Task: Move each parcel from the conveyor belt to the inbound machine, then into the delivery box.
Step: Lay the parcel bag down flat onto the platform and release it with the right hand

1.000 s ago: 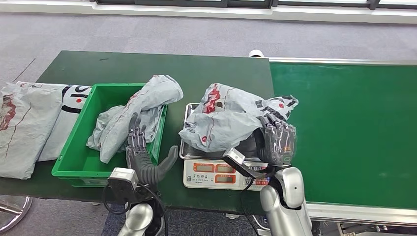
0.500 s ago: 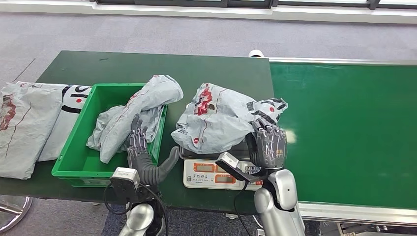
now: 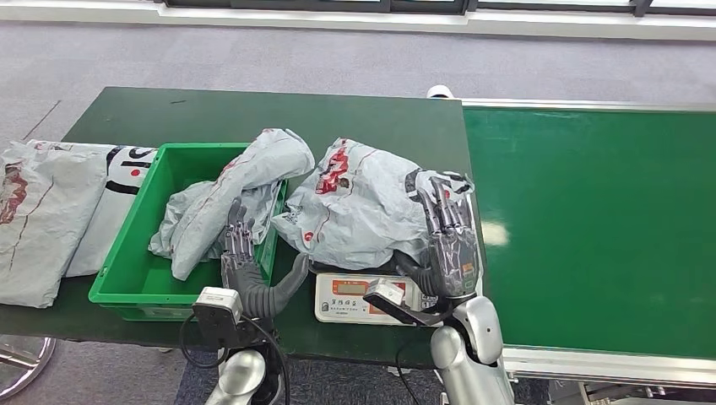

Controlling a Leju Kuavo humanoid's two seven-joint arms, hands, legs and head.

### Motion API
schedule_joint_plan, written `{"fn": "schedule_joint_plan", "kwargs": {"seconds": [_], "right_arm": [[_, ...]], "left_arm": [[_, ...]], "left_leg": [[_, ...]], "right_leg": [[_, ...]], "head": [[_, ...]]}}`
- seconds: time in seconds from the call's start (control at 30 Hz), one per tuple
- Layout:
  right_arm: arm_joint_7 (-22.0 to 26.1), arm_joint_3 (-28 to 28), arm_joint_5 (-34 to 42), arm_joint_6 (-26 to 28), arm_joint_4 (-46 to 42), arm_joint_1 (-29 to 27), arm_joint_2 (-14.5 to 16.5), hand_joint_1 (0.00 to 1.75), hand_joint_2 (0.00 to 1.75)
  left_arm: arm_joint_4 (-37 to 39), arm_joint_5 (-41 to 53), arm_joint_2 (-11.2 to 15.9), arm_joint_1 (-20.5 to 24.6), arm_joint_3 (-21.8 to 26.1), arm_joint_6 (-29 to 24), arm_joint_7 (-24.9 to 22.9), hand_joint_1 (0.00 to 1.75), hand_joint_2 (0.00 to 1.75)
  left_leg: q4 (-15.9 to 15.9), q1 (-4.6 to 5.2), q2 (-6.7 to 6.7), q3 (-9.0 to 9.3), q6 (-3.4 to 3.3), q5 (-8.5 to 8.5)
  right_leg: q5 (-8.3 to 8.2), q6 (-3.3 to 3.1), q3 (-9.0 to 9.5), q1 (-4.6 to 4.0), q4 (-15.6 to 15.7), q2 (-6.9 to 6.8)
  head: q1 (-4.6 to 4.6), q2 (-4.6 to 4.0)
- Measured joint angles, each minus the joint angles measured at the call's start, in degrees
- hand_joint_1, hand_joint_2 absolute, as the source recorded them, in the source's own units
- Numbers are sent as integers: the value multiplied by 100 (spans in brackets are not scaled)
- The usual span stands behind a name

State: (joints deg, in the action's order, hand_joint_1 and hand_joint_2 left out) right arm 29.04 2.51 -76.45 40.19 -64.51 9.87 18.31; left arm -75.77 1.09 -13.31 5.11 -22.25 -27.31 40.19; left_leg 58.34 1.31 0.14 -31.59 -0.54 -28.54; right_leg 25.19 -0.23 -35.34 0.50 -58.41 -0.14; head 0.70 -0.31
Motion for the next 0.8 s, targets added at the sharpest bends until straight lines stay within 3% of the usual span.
{"fn": "schedule_joint_plan", "kwargs": {"seconds": [0.2,0.47,0.8], "right_arm": [[179,2,261,0,86,1,3,0,175],[1059,165,1602,1,46,-60,13,0,175],[1135,670,2405,2,-371,-147,-15,0,175]], "left_arm": [[17,1,0,1,0,-33,0,0,175],[12,1,0,1,0,-78,0,0,175],[9,4,2,1,0,-78,0,0,175]], "left_leg": [[0,0,0,0,0,0],[0,0,0,0,0,0],[0,0,8,1,1,0]], "right_leg": [[0,0,0,0,0,0],[0,0,0,0,0,0],[-1,-1,-3,0,0,9]], "head": [[0,-1],[0,0],[-1,0]]}}
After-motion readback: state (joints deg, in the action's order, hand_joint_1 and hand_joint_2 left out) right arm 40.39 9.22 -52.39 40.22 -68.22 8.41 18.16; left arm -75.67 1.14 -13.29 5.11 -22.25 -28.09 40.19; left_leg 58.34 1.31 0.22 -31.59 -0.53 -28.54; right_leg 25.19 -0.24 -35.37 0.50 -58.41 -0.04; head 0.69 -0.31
